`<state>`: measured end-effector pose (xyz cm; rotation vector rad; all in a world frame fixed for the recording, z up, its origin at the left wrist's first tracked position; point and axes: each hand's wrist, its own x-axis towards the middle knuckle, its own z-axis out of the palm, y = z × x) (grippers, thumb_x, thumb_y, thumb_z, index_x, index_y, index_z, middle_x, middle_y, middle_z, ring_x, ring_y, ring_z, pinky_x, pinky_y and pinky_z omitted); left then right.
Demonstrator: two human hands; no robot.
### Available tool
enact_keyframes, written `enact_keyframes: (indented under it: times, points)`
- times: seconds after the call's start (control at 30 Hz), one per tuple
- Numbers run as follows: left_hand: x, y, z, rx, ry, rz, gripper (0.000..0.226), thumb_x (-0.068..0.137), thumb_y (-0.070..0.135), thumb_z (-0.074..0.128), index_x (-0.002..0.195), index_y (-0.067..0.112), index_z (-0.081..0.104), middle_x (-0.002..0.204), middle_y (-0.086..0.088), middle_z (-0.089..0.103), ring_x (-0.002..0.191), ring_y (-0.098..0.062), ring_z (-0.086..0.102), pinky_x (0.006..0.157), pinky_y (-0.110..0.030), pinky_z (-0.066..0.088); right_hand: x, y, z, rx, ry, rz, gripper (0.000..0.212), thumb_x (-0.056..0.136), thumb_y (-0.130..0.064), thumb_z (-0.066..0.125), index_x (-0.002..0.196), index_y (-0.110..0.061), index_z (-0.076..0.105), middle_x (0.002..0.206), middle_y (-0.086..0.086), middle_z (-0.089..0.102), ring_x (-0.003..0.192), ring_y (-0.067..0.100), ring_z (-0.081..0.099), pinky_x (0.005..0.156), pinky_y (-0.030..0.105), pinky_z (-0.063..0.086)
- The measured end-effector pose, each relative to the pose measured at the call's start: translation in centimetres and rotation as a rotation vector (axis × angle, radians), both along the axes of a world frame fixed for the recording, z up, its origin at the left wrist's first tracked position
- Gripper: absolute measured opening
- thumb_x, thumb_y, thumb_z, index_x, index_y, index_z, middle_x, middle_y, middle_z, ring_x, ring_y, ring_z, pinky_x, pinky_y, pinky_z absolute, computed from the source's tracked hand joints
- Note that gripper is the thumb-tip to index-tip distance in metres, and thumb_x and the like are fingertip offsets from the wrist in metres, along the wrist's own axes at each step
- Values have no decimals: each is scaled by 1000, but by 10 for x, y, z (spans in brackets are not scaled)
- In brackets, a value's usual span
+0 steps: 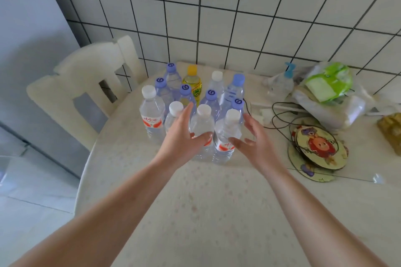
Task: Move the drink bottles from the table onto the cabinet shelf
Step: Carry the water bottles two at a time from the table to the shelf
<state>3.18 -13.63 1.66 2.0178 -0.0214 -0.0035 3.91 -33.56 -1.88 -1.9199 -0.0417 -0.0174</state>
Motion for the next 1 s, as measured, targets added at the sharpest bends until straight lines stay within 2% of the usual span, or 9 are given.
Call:
enact_keyframes:
  times: [0.13,0.27,0.37,0.53,0.6,0.7,0.77,0.87,1.0]
  points:
    - [14,-3,-12,93,13,-46,75,79,30,71,145,24,36,141,5,49,112,-22,60,85,-23,46,18,-4,-10,-40,31,94,76,70,-40,76,136,-44,37,144,-16,38,132,0,37,105,37,41]
    - [16,-7,-19,202,-72,-29,70,79,25,74,141,17,41,131,1,51,124,-18,44,97,-41,47,21,-3,-18,-41,14,113,72,70,-32,76,127,-57,40,134,-20,48,124,-1,47,106,42,42]
    - [16,-8,-23,251,-111,-19,71,75,15,77,139,13,45,132,-4,50,125,-23,43,100,-43,43,19,-2,-18,-105,-52,78,68,70,-21,80,115,-56,43,125,-15,48,115,-2,49,102,38,45]
    - [12,-12,-35,365,-153,-57,74,71,14,81,136,14,45,135,-5,50,127,-21,41,100,-19,26,17,-5,-20,-103,-77,23,64,64,-22,84,118,-30,50,119,-7,44,108,-3,51,96,29,47]
    - [11,-13,-38,354,-146,-85,75,73,15,80,137,14,41,134,-4,52,125,-16,41,95,-12,25,16,-6,-22,-83,-84,24,65,64,-22,84,118,-33,48,117,-10,43,111,6,53,94,25,47]
    - [11,-13,-40,318,-136,-84,76,74,16,81,138,17,40,134,-2,53,121,-10,41,89,-11,28,14,-7,-25,-100,-74,54,73,65,-27,83,117,-51,37,125,-11,45,113,-9,48,91,16,44]
    - [11,-12,-40,301,-132,-62,77,71,18,83,137,19,43,133,0,54,118,-7,42,87,-11,29,13,-7,-26,-113,-57,40,74,65,-29,84,119,-51,37,125,-12,49,109,-16,47,90,14,43]
    - [7,-9,-39,282,-150,-26,76,66,21,86,132,27,49,130,5,57,114,-13,54,89,-17,39,11,-6,-26,-101,-57,-2,73,63,-25,85,120,-41,44,117,-17,52,103,-18,48,84,7,44]
    - [-10,-2,-33,197,-138,-7,84,62,25,88,127,46,40,120,10,59,104,-19,63,92,-40,52,-3,-2,-20,-92,-77,-17,73,60,-18,87,108,-54,44,112,-24,53,102,-18,49,78,3,44]
